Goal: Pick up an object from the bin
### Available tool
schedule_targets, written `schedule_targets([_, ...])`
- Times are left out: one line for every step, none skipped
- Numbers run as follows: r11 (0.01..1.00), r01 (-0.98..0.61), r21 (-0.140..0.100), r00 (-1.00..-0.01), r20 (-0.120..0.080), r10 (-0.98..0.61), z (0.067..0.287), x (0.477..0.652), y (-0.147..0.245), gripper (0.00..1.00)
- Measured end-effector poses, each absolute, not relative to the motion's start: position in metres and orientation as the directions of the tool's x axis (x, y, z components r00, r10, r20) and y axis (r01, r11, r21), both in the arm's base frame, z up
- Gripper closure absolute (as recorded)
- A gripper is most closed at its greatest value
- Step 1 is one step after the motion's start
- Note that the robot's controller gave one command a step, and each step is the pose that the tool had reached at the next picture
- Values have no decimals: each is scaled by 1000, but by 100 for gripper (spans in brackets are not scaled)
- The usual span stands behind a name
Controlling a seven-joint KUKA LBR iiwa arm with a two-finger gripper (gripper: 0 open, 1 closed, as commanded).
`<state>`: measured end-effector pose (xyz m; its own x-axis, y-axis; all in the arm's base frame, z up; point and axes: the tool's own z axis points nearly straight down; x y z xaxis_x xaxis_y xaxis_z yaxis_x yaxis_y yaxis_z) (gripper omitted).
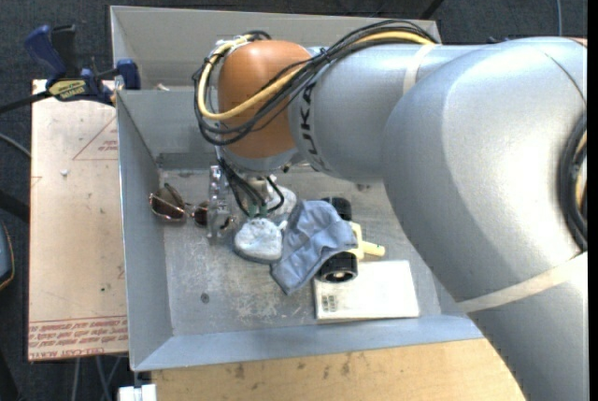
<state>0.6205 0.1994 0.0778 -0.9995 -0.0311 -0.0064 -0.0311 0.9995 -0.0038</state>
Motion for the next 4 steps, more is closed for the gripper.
schedule_targets([999,-46,6,-999,-27,-46,79,600,198,100])
schedule_targets([1000,-14,2,-1000,-16,-14,78,587,208,100])
schedule_targets([999,-45,5,-999,-12,-45,77,591,214,100])
schedule_targets([998,-56,2,-998,-3,-56,155,590,224,100])
